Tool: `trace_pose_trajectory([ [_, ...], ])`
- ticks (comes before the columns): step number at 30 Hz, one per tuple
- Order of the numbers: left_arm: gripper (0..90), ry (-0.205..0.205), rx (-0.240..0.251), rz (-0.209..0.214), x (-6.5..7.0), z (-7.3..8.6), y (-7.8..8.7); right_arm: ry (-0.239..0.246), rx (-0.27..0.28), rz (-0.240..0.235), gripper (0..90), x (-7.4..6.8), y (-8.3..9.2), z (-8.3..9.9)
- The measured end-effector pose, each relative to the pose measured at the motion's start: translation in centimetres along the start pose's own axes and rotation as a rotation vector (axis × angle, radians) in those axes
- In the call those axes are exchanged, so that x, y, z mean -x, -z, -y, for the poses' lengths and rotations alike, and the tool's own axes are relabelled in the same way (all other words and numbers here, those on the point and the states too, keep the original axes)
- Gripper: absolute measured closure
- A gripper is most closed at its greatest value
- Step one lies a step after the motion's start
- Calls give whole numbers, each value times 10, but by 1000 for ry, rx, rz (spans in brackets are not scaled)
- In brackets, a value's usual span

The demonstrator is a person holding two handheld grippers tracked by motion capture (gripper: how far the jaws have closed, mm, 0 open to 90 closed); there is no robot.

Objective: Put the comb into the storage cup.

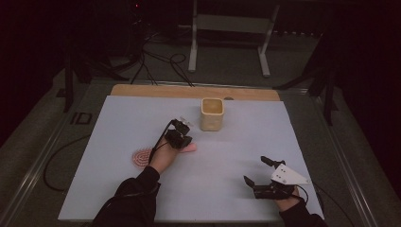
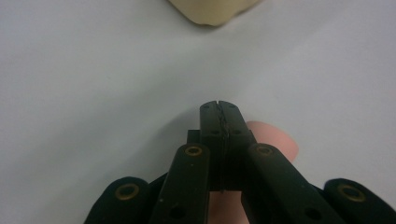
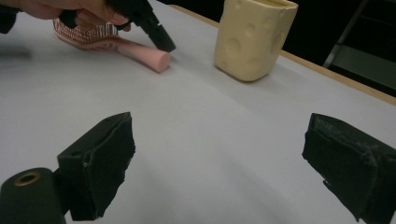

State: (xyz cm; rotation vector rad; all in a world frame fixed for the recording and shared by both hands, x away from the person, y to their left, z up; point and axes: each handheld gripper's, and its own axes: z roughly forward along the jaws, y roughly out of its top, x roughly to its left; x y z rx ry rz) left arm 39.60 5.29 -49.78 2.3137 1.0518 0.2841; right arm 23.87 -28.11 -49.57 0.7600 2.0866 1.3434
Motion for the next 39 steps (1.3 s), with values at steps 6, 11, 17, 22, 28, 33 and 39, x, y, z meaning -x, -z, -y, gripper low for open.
trace_pose_trajectory([
  [6,900,-18,-10,15,11,6,2,3,-6,-4,85,-1,-1,0],
  [11,900,-29,-11,23,23,14,8,2,-5,0,85,0,0,0],
  [17,900,-54,-21,39,33,23,11,5,-3,-3,85,-1,-1,-1],
  [22,900,-54,-26,61,38,30,15,0,-2,-3,85,-1,-1,-1],
  [28,900,-69,-38,72,44,38,21,2,-3,-4,85,-1,-1,-1],
  [33,900,-83,-49,82,49,45,27,6,-7,-3,85,-1,-2,-1],
  [39,900,-85,-60,98,50,53,34,2,-7,1,85,-1,-2,-1],
])
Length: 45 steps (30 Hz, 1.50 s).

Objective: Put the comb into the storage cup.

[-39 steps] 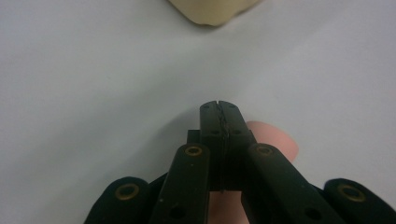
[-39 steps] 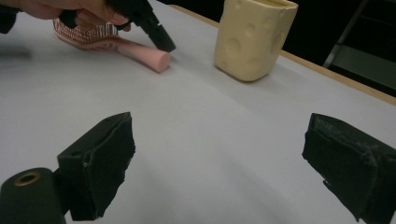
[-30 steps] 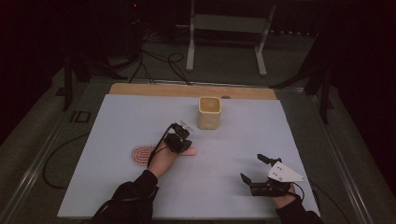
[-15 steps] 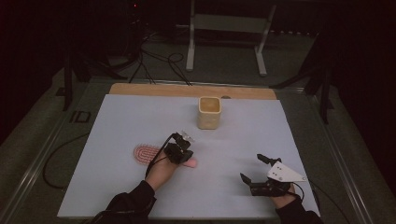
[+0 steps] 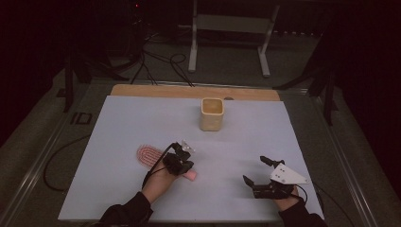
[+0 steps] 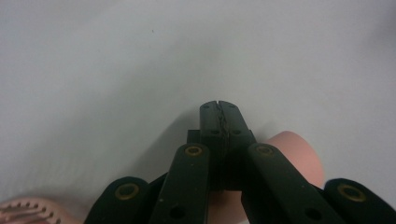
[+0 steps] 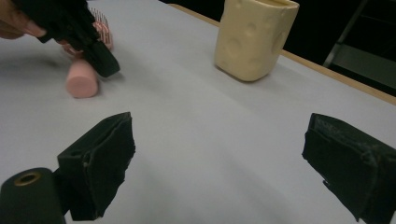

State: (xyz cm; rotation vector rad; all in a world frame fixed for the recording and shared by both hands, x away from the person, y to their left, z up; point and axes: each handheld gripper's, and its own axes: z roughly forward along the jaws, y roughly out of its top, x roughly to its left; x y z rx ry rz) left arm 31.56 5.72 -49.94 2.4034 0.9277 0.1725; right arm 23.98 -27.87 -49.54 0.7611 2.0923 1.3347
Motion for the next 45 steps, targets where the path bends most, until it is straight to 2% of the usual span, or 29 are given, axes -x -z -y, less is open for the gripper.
trace_pose_trajectory([
  [4,900,0,-2,1,3,7,5,0,1,1,85,0,0,0],
  [11,900,-23,-18,4,10,19,13,6,-1,1,86,-1,0,0],
  [26,900,-8,-49,-5,6,51,34,9,-2,-1,85,-1,-1,-1],
  [37,900,28,-71,-17,-7,73,50,3,-3,0,85,-1,-1,-1],
  [45,900,35,-115,-28,-19,89,66,10,-7,-1,86,-2,-2,-1],
])
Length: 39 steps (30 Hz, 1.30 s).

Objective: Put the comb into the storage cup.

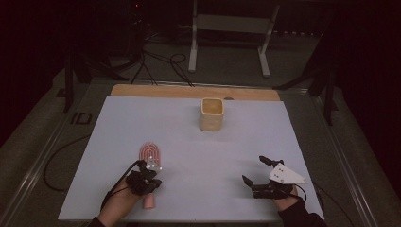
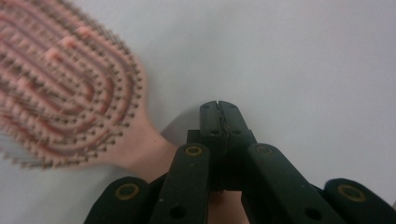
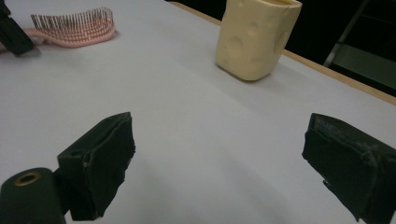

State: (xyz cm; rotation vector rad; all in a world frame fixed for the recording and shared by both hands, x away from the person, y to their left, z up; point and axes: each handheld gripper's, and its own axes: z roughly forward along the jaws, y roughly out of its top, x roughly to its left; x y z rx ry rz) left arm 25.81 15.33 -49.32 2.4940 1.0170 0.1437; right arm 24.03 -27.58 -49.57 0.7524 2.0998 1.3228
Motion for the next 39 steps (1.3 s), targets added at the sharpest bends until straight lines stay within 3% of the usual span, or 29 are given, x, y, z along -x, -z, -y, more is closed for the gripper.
trace_pose_trajectory([
  [12,900,41,-34,-47,-22,22,15,-1,-1,-2,85,0,-1,0],
  [31,900,58,-74,-130,-45,36,33,0,-3,-4,86,-1,-2,-1],
  [39,900,52,-91,-136,-49,37,36,6,-7,-6,85,-1,-3,0],
])
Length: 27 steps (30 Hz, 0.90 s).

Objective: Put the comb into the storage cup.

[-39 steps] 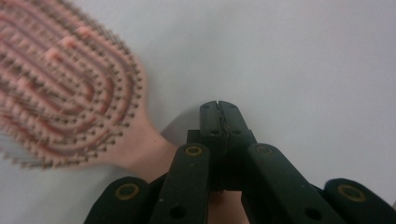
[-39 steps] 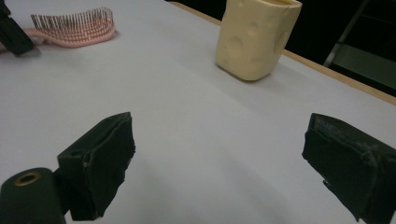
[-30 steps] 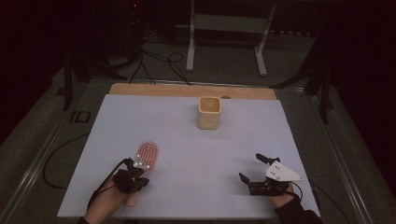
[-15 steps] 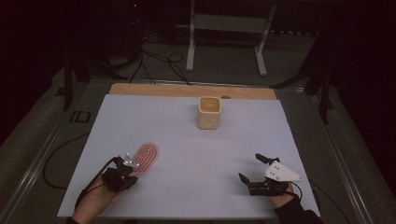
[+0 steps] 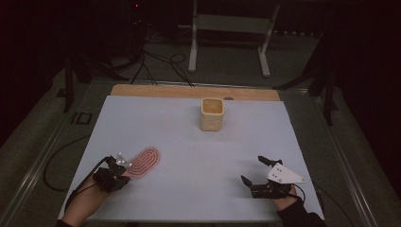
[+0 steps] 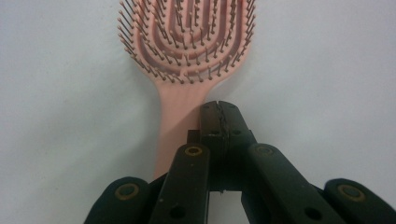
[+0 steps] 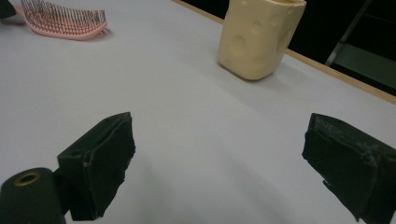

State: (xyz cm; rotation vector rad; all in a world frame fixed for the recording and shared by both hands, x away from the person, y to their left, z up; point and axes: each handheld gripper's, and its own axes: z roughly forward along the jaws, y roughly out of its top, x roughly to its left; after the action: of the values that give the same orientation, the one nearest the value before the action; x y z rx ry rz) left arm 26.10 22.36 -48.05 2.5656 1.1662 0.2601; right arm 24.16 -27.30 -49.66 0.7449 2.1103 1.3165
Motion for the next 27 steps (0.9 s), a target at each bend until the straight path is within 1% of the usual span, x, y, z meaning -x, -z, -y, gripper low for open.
trace_pose_trajectory([
  [2,900,-8,-5,3,0,0,2,-3,2,0,85,1,0,0],
  [4,900,-13,2,8,0,0,6,-1,0,0,86,0,0,0],
  [9,892,-16,44,26,-4,2,22,-6,1,0,85,1,0,0],
  [10,859,-16,49,26,-5,2,26,-3,-1,-1,85,0,0,0],
  [11,830,-25,51,33,-7,3,29,1,0,-2,85,0,0,0],
  [12,817,-20,50,35,-8,3,33,1,2,-2,86,0,0,0],
  [13,786,-17,48,38,-10,4,35,-3,4,-2,85,0,0,0],
  [15,729,-22,44,39,-13,5,40,-5,0,-1,85,0,0,0],
  [16,699,-20,44,29,-14,5,42,-1,1,-1,85,0,0,0],
  [17,651,-15,43,27,-15,5,44,-3,1,-1,85,0,0,0],
  [18,629,-10,43,27,-16,5,45,-6,1,1,85,0,-1,0],
  [19,594,-3,42,24,-18,5,46,-8,2,1,85,1,-1,0],
  [20,572,-1,37,38,-19,5,47,-7,-1,0,85,0,-1,0],
  [21,519,-1,37,38,-19,5,47,-7,-1,0,85,0,-1,0],
  [22,498,6,26,37,-21,5,46,3,2,-3,85,0,-1,0],
  [24,433,8,18,38,-22,5,46,-2,2,-2,86,0,-1,-1],
  [25,433,13,18,31,-22,4,45,-6,2,-1,86,0,-1,0],
  [27,354,5,5,18,-22,3,45,-3,-1,-1,85,0,-1,0],
])
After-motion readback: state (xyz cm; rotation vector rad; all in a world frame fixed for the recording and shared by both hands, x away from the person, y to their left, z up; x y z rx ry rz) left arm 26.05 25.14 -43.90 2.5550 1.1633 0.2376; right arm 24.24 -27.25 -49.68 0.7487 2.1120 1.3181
